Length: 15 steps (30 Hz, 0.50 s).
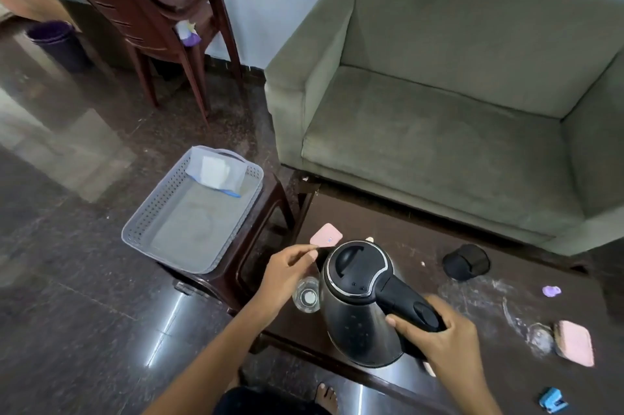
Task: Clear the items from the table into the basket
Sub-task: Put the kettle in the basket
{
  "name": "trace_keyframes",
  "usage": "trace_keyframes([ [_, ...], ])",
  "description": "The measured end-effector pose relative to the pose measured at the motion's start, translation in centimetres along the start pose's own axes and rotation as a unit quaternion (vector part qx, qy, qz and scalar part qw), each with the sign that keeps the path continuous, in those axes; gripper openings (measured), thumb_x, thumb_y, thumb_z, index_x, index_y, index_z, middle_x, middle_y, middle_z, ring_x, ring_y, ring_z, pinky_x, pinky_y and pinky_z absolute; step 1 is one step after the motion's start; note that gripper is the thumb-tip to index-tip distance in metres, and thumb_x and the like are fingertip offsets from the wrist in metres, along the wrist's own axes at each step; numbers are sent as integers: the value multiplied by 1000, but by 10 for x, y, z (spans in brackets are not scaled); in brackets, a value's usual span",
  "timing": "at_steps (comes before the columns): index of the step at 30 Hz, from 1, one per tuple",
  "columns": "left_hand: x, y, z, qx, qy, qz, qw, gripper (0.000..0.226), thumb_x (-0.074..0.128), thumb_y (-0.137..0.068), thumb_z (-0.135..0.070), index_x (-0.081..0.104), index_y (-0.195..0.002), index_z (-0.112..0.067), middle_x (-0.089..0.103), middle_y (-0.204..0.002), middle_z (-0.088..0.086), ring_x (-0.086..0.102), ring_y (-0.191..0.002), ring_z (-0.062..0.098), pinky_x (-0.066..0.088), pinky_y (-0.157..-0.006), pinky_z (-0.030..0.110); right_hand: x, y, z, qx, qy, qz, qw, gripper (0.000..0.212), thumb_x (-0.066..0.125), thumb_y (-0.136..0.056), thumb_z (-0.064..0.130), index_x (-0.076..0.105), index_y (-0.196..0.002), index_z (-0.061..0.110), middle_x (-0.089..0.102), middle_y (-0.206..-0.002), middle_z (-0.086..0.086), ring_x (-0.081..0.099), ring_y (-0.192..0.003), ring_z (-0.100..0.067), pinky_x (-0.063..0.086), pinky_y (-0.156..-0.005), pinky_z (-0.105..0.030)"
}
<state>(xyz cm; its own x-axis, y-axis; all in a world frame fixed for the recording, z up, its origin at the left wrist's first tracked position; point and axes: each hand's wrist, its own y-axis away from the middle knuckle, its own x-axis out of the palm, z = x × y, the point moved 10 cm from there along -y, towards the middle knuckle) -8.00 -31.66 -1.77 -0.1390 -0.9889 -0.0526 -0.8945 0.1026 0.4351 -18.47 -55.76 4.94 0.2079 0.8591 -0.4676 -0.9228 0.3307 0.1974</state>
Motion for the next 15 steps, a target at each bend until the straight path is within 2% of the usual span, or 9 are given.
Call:
trace_keyframes([
  [1, -11, -2, -4, 9, -2, -9, 1000, 18, 59, -89, -13, 70, -102, -8, 67, -84, -2, 57, -64, -5, 47, -68, 15, 7, -2, 7, -2, -6, 3, 1000, 30, 88, -52, 25, 63, -69, 18, 61, -64, -12, 48, -54, -11, 37, -52, -23],
  [3, -31, -5, -11, 20, 0, -21, 1000, 13, 61, -87, -10, 73, -90, -15, 72, -82, 3, 63, -68, 4, 52, -70, 20, 20, -5, 23, -6, -18, 14, 1000, 29, 88, -53, 19, 63, -67, 16, 59, -64, -16, 46, -55, -10, 35, -52, -23],
  [5, -58, -12, -18, 27, 2, -25, 999, 23, 63, -85, -8, 75, -77, -26, 75, -76, -2, 67, -70, 10, 55, -71, 23, 40, -8, 44, -16, -12, 26, 999, 26, 88, -54, 16, 64, -65, 20, 59, -64, -13, 45, -51, -5, 34, -47, -17],
  [7, -89, -20, -23, 29, -3, -24, 999, 31, 63, -85, -8, 75, -68, -32, 75, -71, -8, 70, -68, 9, 54, -65, 17, 64, -11, 67, -26, -12, 38, 999, 26, 88, -54, 14, 65, -64, 20, 60, -65, -11, 45, -51, -4, 33, -46, -15],
  [12, -182, -44, -38, 19, -1, -55, 998, 22, 65, -84, -9, 75, -71, -23, 75, -70, -1, 69, -64, 14, 57, -67, 23, 134, -22, 125, -27, -30, 47, 998, 25, 88, -54, 14, 67, -67, 17, 63, -66, -14, 49, -55, -7, 35, -50, -18],
  [15, -237, -58, -52, 20, 1, -77, 997, 11, 64, -85, -10, 74, -79, -10, 70, -66, 4, 67, -57, 11, 53, -57, 15, 183, -34, 158, -44, -13, 60, 997, 26, 87, -56, 22, 65, -69, 14, 62, -64, -13, 49, -55, -8, 36, -52, -22],
])
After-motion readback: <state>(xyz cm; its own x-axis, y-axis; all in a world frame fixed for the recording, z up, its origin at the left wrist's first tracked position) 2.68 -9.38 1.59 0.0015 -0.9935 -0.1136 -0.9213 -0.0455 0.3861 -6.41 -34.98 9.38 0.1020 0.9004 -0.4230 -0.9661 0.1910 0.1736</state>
